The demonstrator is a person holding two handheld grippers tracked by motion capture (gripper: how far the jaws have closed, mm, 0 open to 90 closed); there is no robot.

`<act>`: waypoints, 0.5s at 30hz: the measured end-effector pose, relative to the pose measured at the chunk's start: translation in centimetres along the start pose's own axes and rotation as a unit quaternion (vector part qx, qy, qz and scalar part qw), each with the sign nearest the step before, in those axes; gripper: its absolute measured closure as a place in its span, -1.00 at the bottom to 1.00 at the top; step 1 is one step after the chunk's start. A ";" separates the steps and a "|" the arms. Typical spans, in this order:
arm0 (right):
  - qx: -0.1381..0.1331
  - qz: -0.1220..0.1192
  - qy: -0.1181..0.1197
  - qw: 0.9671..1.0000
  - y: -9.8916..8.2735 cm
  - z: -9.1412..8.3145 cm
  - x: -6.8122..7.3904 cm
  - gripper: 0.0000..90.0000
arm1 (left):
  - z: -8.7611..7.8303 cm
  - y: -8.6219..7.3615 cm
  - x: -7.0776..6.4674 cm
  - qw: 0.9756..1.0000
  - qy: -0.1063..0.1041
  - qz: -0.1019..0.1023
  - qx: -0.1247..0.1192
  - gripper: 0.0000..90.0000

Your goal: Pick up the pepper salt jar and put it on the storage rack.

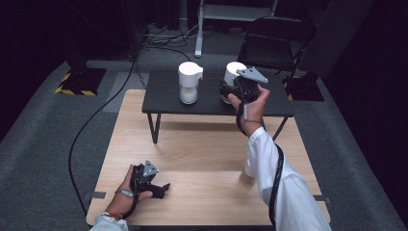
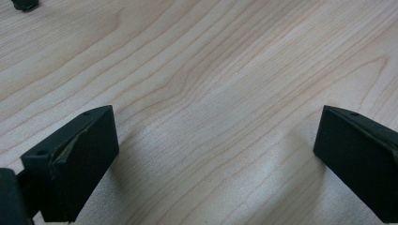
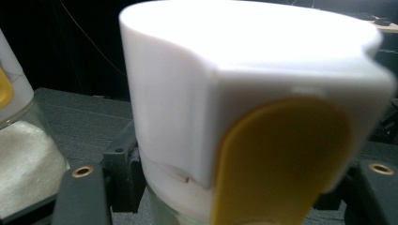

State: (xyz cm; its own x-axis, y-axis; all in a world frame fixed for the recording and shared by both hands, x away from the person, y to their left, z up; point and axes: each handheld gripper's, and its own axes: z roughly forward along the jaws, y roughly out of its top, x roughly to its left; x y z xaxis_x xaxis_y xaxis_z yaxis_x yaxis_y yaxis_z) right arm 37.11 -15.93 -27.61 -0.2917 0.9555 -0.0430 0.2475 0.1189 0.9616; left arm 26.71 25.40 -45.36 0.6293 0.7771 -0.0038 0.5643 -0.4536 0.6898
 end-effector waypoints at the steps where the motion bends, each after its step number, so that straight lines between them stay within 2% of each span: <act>1: 0.001 -0.002 0.000 1.000 0.0 0.0 0.1 -0.34 | 0.0 0.0 0.0 1.000 0.000 0.000 0.000 -1.00; 15: -0.001 -0.004 -0.002 1.000 -0.4 0.3 0.1 -0.35 | 0.0 0.0 0.0 1.000 0.000 0.000 0.000 -1.00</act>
State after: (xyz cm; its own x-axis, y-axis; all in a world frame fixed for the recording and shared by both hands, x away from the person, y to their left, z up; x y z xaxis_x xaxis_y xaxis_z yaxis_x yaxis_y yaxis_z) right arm 37.26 -15.84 -28.11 -0.2907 0.9554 -0.0518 0.2426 0.1260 0.9619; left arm 26.72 25.41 -45.36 0.6300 0.7766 -0.0041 0.5640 -0.4539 0.6899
